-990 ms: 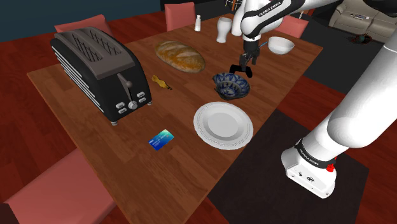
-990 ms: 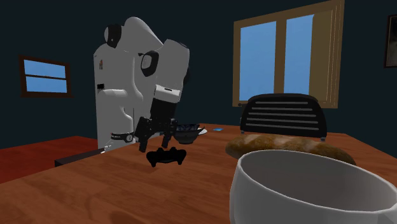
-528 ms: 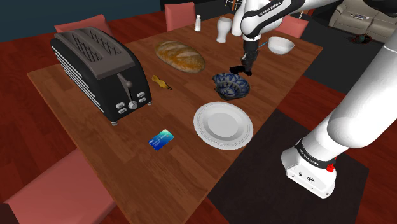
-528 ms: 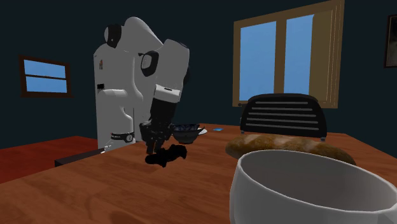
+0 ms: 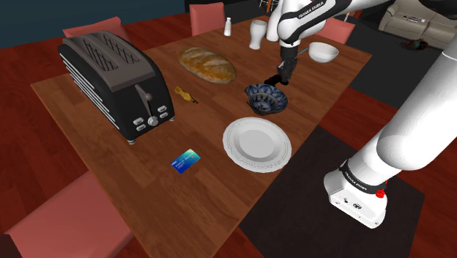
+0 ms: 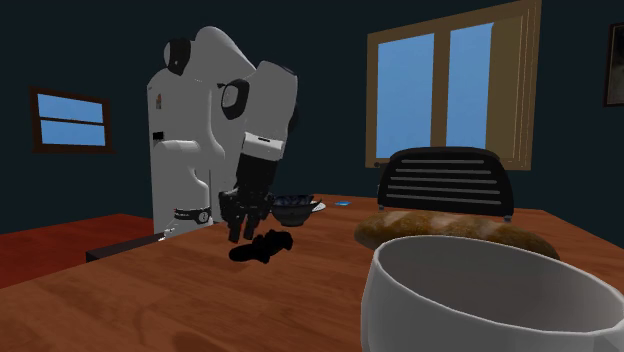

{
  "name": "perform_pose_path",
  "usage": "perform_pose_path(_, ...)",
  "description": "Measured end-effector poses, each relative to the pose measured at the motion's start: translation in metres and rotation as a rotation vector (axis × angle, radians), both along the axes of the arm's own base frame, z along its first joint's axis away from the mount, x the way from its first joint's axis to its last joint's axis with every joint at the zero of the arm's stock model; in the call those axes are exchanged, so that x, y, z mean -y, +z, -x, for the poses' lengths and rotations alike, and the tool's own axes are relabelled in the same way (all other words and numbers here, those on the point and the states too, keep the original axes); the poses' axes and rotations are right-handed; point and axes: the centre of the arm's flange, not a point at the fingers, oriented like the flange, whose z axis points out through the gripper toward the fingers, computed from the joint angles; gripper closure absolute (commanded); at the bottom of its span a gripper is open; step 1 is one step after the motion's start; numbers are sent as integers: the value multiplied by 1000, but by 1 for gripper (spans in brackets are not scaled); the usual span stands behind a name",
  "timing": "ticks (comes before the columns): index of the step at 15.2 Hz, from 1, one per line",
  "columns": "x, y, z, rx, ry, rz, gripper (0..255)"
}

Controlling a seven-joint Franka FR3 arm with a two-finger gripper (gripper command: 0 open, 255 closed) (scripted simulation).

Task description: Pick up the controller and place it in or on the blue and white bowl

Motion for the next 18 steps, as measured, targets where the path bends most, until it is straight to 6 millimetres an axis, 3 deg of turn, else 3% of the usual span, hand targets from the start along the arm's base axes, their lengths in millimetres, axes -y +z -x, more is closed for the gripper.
perform_pose_path(3, -26, 4, 6, 39, -43, 13, 0)
perform_pose_path(8, -90, 12, 16, 125, -142, 41, 0)
perform_pose_path(18, -92, -26, 20, 138, -160, 44, 0)
